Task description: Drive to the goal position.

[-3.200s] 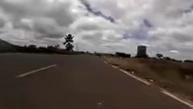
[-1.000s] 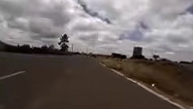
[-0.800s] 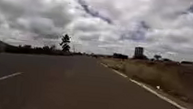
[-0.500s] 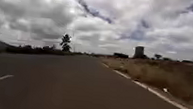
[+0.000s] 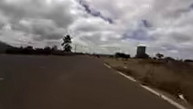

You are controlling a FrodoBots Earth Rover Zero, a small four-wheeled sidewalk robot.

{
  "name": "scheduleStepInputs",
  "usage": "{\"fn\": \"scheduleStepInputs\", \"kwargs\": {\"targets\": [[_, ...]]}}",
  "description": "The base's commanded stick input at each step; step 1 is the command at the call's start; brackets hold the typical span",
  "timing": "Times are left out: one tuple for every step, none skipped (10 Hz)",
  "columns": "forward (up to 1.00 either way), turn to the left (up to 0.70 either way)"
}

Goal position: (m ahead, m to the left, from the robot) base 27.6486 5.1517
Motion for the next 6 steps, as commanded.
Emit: {"fn": "scheduleStepInputs", "kwargs": {"targets": [[0.85, 0.0], [0.85, 0.0], [0.85, 0.0], [0.85, 0.0], [0.85, 0.0], [0.85, 0.0]]}}
